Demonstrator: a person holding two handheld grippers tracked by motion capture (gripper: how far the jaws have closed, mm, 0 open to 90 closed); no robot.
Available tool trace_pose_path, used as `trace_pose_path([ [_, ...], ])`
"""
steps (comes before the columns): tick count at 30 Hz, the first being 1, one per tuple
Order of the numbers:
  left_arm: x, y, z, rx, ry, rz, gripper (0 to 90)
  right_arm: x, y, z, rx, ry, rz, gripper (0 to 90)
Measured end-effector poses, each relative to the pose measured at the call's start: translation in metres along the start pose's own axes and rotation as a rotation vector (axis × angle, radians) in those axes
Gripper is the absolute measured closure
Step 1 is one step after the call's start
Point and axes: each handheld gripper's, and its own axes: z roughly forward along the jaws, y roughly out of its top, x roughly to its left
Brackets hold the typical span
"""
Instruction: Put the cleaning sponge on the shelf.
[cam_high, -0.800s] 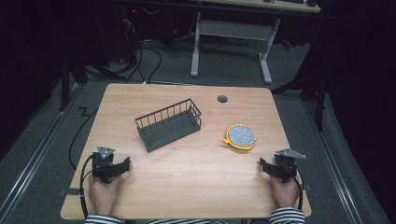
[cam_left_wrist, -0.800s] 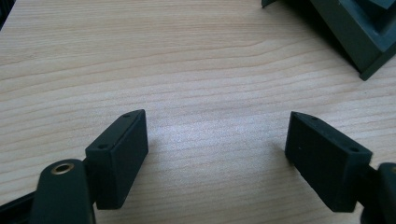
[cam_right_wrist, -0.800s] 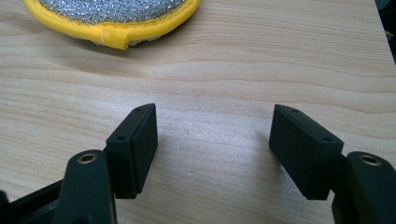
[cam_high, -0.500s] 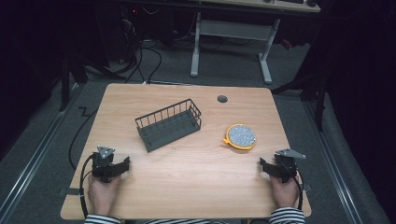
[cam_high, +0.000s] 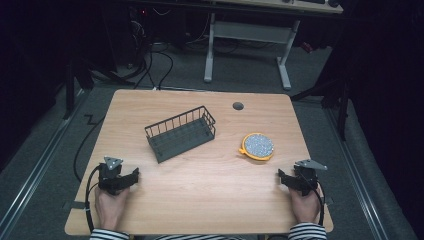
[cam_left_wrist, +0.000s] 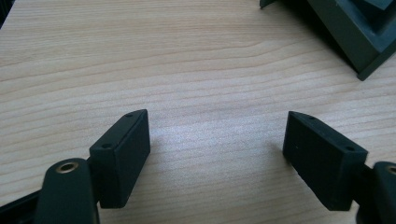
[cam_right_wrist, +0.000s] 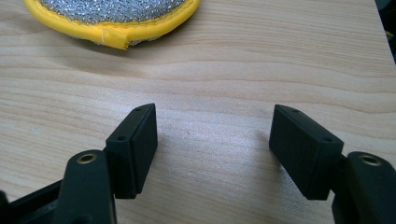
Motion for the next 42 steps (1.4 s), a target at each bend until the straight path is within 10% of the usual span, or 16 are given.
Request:
trace_pose_path([
  [23, 0.005, 0.011, -0.017, -0.008, -0.095, -0.054, 30.9, 0.000, 0.000, 0.000, -0.001, 0.006, -0.006, 32.4],
  [42, -0.003, 0.069, -0.041, -0.063, -0.191, -0.075, 33.4, 0.000, 0.000, 0.000, 0.002, 0.006, -0.006, 32.3],
])
